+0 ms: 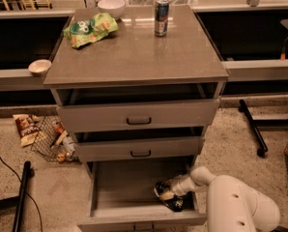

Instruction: Pick blue chip bag from bottom drawer and place on counter

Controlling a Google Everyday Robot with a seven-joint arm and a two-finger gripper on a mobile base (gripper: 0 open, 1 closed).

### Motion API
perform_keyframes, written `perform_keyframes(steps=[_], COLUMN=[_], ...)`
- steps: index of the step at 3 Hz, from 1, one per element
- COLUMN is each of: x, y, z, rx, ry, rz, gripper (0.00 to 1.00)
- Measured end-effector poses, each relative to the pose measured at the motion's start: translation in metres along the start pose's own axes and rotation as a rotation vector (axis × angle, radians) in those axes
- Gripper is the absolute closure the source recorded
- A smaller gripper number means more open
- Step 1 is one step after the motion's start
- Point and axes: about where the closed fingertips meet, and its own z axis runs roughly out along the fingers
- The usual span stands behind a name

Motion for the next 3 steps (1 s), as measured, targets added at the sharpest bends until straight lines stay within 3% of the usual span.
perform_keyframes(steps=[1,2,3], x=[-0.011,-0.056,-0.066], y=[0.011,0.014,0.071], z=[-0.027,-0.115,-0.198], rx=[0.022,0.159,0.217], ry=[-0.037,-0.124,-0.14], rz=[-0.044,-0.202,-0.283], gripper=[0.96,1.0,1.0])
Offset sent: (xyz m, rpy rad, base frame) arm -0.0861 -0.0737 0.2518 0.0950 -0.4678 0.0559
